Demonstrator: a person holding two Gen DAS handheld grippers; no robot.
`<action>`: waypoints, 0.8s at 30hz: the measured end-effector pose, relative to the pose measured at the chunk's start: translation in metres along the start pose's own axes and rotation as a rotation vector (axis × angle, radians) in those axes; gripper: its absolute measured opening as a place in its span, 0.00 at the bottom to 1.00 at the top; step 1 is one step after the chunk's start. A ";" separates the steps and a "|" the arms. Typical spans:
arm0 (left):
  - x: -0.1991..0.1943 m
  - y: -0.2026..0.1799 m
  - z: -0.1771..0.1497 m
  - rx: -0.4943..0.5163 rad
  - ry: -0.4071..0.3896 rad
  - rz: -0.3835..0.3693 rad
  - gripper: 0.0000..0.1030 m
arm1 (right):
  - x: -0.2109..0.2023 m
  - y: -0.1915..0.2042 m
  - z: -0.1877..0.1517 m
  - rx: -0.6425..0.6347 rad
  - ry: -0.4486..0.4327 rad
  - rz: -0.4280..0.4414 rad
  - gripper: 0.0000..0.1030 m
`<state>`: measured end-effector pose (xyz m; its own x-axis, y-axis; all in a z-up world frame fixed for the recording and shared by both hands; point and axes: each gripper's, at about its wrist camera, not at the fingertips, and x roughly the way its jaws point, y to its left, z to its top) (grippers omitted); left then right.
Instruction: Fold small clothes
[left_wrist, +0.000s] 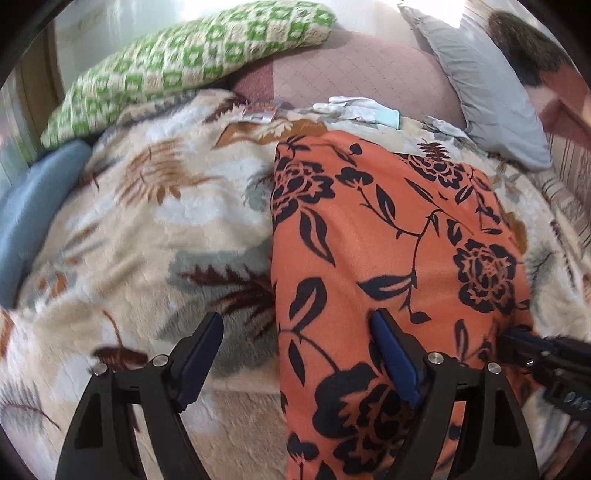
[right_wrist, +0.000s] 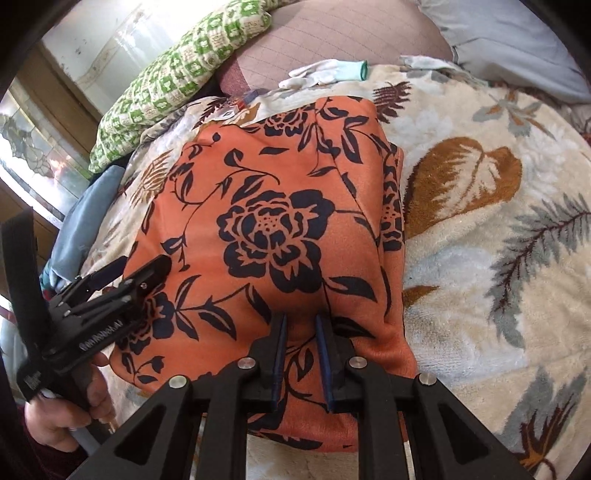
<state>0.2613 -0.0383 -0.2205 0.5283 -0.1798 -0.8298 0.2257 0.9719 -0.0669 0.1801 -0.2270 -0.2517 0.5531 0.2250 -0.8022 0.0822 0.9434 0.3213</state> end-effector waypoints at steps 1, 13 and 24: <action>-0.003 0.003 -0.001 -0.020 0.017 -0.020 0.80 | -0.001 -0.001 -0.001 0.000 0.000 0.002 0.19; -0.009 -0.009 -0.049 0.072 0.143 -0.015 0.85 | -0.006 -0.007 -0.018 0.050 0.071 0.020 0.19; -0.070 -0.010 -0.004 0.071 -0.073 -0.173 0.87 | -0.031 -0.027 -0.006 0.155 0.023 0.160 0.19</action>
<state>0.2190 -0.0347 -0.1635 0.5337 -0.3558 -0.7672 0.3742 0.9129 -0.1631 0.1559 -0.2576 -0.2383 0.5505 0.3762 -0.7453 0.1226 0.8466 0.5179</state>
